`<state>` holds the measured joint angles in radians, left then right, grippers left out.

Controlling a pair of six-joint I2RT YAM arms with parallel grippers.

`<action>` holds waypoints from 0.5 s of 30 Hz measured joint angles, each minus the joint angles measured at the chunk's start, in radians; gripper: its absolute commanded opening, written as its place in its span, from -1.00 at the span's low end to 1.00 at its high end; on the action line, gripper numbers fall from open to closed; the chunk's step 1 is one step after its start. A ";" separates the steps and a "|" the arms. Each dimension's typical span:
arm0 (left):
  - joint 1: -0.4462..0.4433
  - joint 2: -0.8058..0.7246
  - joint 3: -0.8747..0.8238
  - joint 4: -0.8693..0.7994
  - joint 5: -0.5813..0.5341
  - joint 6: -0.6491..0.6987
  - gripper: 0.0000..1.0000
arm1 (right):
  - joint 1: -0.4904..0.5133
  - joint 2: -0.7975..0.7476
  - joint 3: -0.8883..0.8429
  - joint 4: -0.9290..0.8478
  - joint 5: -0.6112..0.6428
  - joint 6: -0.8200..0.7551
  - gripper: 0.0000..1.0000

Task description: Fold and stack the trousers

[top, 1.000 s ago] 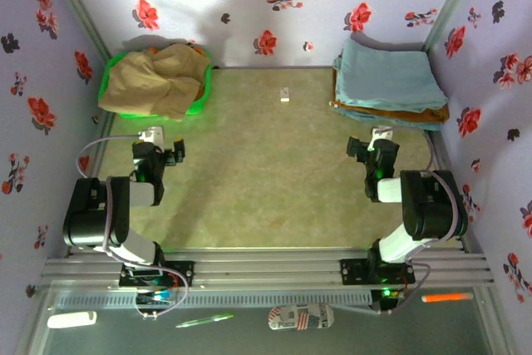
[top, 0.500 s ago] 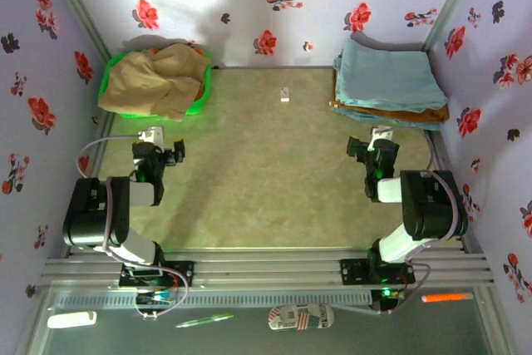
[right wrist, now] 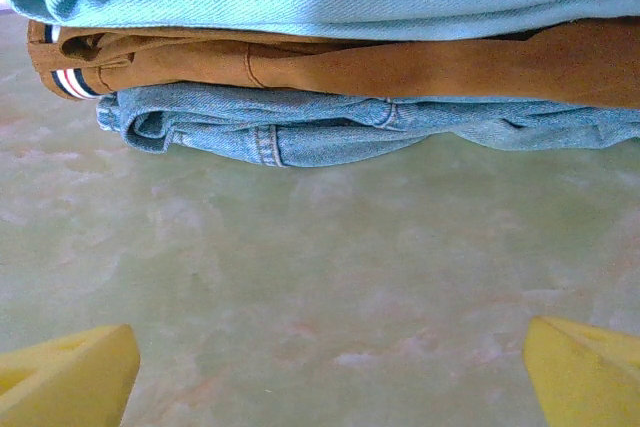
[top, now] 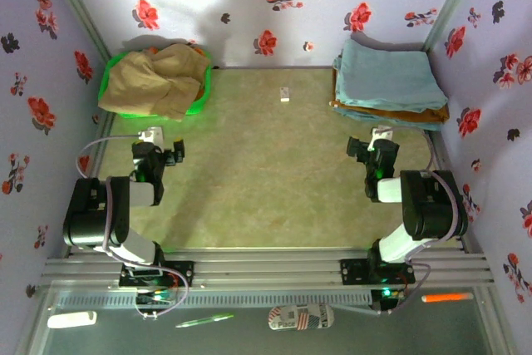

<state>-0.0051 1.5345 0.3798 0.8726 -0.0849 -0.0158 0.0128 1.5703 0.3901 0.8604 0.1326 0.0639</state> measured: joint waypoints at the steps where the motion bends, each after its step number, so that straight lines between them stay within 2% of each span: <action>1: 0.000 0.000 0.001 -0.002 0.000 0.000 1.00 | 0.000 0.000 0.000 0.000 0.000 0.000 0.98; 4: -0.003 -0.008 0.012 -0.039 -0.010 0.000 1.00 | 0.002 -0.014 0.001 -0.021 0.016 0.000 0.98; 8: -0.017 -0.156 0.117 -0.314 -0.027 0.002 1.00 | 0.021 -0.216 0.049 -0.261 0.061 0.016 0.99; 12: -0.054 -0.365 0.302 -0.564 -0.034 -0.047 0.99 | 0.061 -0.444 0.265 -0.572 0.104 0.111 0.98; 15: -0.067 -0.498 0.465 -0.752 -0.034 -0.186 1.00 | 0.077 -0.558 0.445 -0.752 0.107 0.243 0.98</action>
<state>-0.0723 1.0363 0.8448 0.1207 -0.1184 -0.2016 0.0902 1.0126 0.8352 0.1085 0.2398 0.3065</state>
